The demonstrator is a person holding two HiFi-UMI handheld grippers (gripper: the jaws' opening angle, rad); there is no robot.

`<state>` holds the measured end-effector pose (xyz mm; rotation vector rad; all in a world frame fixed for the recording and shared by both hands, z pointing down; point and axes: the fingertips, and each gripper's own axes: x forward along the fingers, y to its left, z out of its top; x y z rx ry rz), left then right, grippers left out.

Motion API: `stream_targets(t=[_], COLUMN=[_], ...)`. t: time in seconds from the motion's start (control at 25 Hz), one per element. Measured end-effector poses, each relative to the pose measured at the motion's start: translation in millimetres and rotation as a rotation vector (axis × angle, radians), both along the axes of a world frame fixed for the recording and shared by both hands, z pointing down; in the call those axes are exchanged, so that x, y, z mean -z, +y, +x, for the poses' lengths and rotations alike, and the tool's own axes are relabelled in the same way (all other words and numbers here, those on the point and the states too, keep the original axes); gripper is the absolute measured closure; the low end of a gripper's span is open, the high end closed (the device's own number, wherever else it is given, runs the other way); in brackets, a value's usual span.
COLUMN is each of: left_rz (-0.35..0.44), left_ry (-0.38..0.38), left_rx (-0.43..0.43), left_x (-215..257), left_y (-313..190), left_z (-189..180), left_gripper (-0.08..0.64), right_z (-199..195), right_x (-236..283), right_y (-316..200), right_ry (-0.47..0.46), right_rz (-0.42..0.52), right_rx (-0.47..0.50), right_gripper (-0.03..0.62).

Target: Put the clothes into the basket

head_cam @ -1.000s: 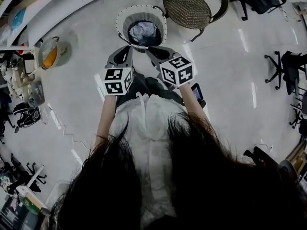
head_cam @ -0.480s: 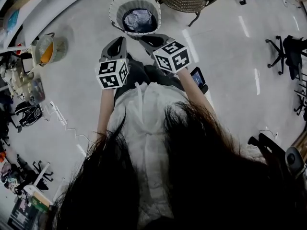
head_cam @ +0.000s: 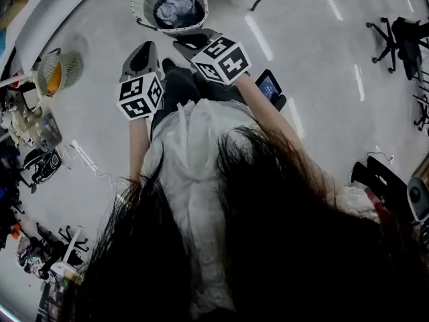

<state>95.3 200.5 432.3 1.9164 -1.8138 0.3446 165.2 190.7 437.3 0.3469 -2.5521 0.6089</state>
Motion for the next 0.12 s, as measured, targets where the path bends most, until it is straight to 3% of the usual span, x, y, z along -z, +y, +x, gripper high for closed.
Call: stream_targets(t=[0.12], left_rz=[-0.01], left_ry=[0.0], left_rx=[0.002], left_x=[-3.1], left_y=[-0.9], left_z=[-1.0], left_gripper=[0.529], right_z=[-0.7], right_x=[-1.4], right_y=[0.8], right_ry=[0.001], right_rz=[-0.008], right_rx=[0.006], right_gripper=[0.534])
